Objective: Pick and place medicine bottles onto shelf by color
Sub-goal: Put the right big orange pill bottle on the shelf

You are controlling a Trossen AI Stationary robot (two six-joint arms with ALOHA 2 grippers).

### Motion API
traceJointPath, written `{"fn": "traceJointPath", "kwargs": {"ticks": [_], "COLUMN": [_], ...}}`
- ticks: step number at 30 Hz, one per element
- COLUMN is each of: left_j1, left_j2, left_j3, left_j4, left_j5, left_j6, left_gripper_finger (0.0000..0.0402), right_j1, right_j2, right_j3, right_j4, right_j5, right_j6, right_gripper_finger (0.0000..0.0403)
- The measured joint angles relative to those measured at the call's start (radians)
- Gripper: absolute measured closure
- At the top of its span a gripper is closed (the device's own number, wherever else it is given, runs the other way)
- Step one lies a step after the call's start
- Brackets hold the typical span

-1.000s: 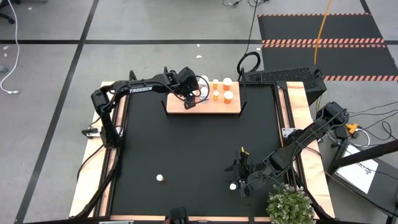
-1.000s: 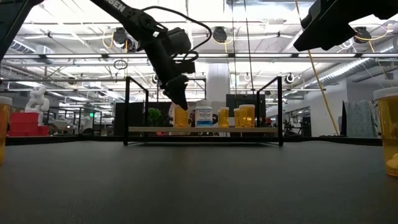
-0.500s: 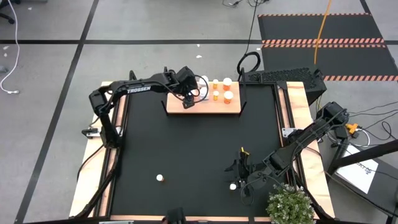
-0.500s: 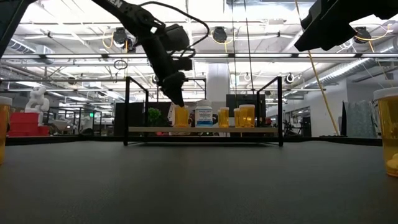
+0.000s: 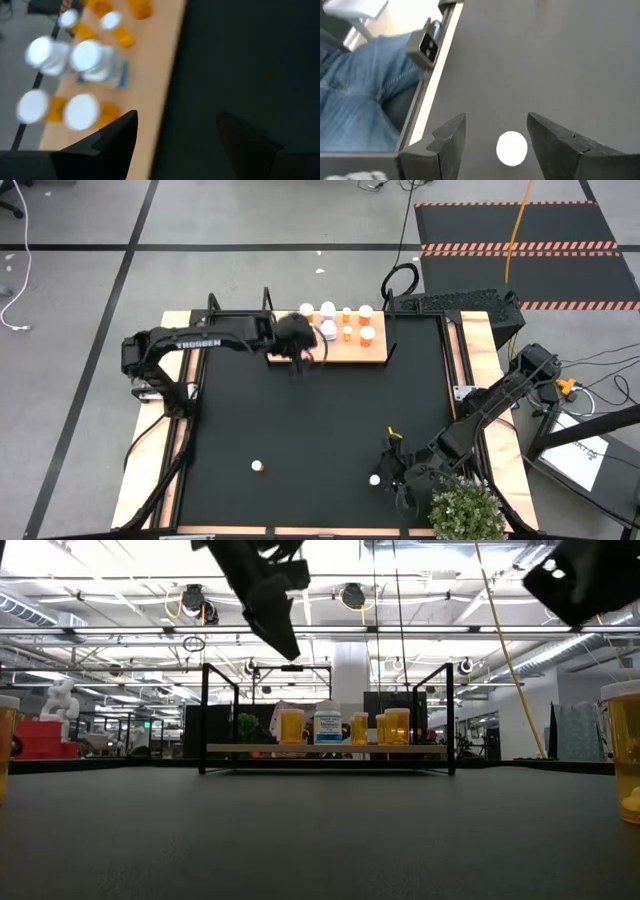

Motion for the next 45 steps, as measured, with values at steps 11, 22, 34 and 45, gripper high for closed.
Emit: {"fn": "traceJointPath", "kwargs": {"ticks": [11, 22, 34, 45], "left_j1": [-0.359, -0.528, -0.55, -0.574], "left_j2": [0.002, 0.002, 0.002, 0.002], "left_j3": [-0.129, -0.212, -0.294, -0.304], "left_j4": [0.083, 0.285, 0.544, 0.639], "left_j5": [-0.175, -0.221, -0.221, -0.217], "left_j6": [-0.144, -0.221, -0.203, -0.217], "left_gripper_finger": [0.013, 0.013, 0.0131, 0.0131], "right_j1": [0.023, -0.033, -0.04, -0.04], "right_j2": [0.006, 0.05, 0.099, 0.099], "right_j3": [0.0, 0.0, -0.001, -0.001], "right_j4": [-0.048, -0.038, -0.031, -0.037], "right_j5": [0.005, -0.046, -0.051, -0.051], "right_j6": [-0.008, -0.055, -0.082, -0.089], "right_gripper_finger": [0.0194, 0.0161, 0.0198, 0.0257]}}
